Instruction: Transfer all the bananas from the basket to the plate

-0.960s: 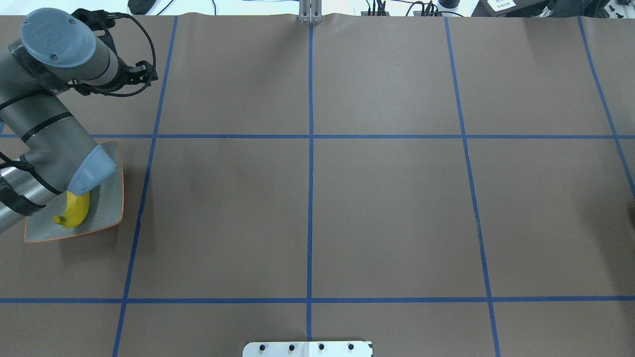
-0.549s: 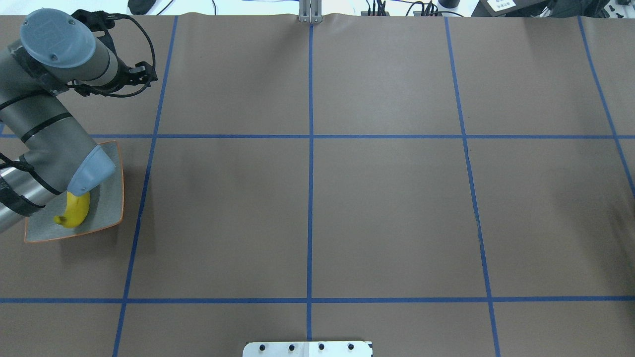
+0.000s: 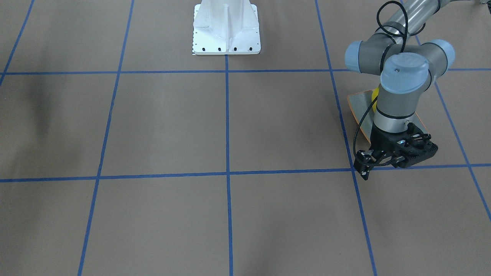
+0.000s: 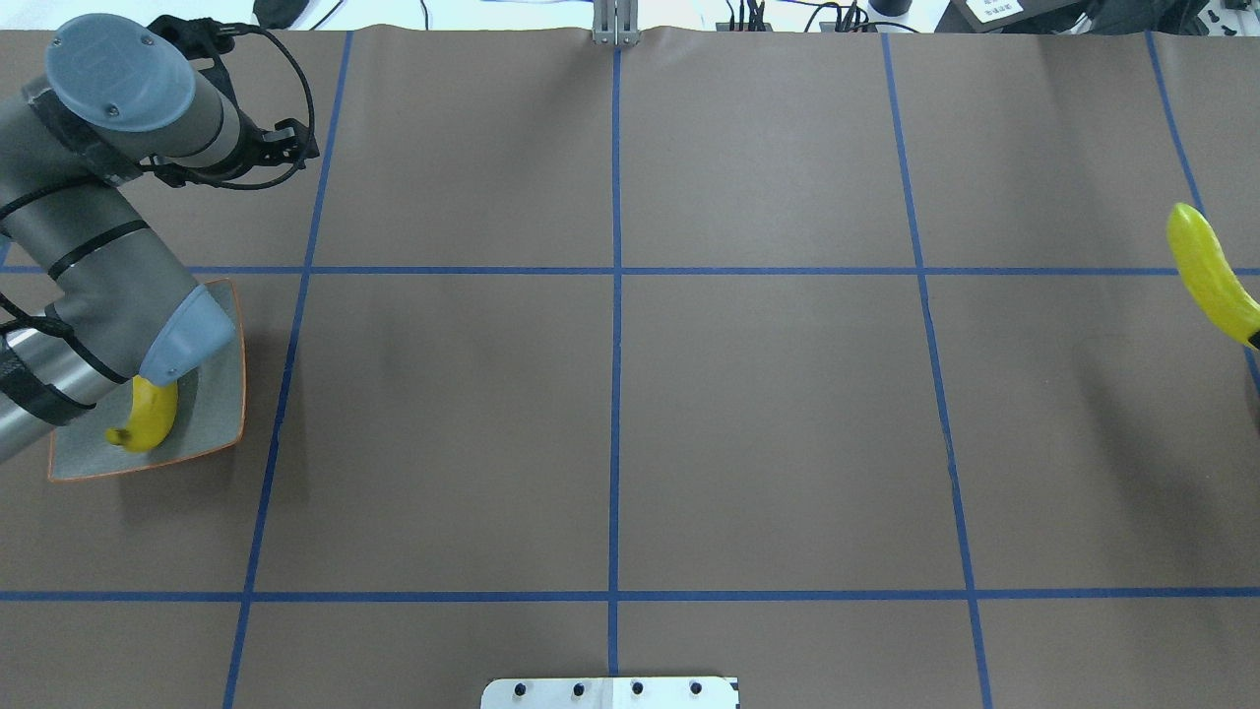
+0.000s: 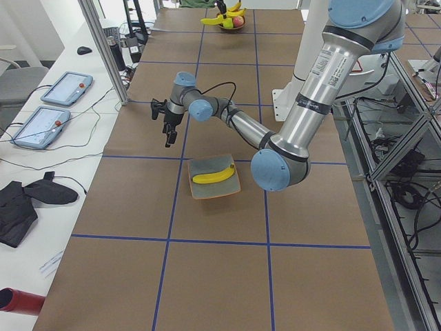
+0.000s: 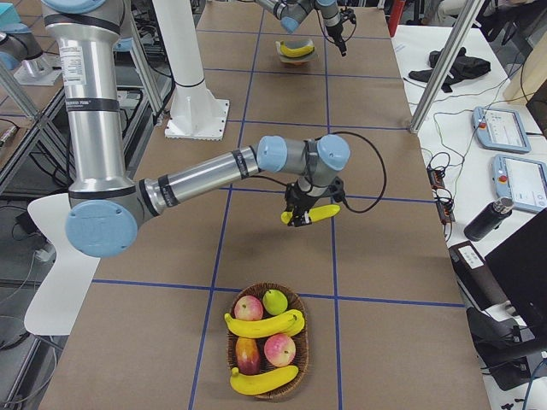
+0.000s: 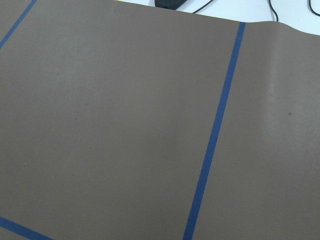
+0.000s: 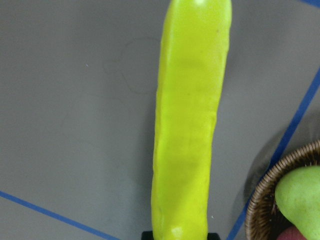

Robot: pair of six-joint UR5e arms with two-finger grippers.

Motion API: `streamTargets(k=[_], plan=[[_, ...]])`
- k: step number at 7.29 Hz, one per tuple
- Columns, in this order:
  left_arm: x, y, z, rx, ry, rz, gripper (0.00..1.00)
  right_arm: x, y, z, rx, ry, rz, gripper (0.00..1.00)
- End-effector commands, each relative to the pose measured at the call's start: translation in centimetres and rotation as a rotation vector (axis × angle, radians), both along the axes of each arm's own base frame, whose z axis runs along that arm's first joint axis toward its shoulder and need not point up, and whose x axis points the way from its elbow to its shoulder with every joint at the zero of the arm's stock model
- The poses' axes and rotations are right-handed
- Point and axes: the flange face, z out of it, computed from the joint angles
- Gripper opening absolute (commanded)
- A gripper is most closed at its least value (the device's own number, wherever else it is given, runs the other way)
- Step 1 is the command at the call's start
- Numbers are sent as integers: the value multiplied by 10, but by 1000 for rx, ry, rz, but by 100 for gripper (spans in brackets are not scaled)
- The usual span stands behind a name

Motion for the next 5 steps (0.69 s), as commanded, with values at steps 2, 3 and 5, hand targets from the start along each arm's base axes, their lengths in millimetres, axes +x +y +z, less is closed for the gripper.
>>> streamTargets(k=[2,3,5], plan=[[11,-9,-20,27,80,-42,100,-128,-34,-161,-34,-9,47,0],[18,-16,-37,38,144,-67,100,-168,-29,-198,-57,-12,57,0],[24,-5,-66,56,362,-49,100,-214,-24,-243,-65,-48,86,0]])
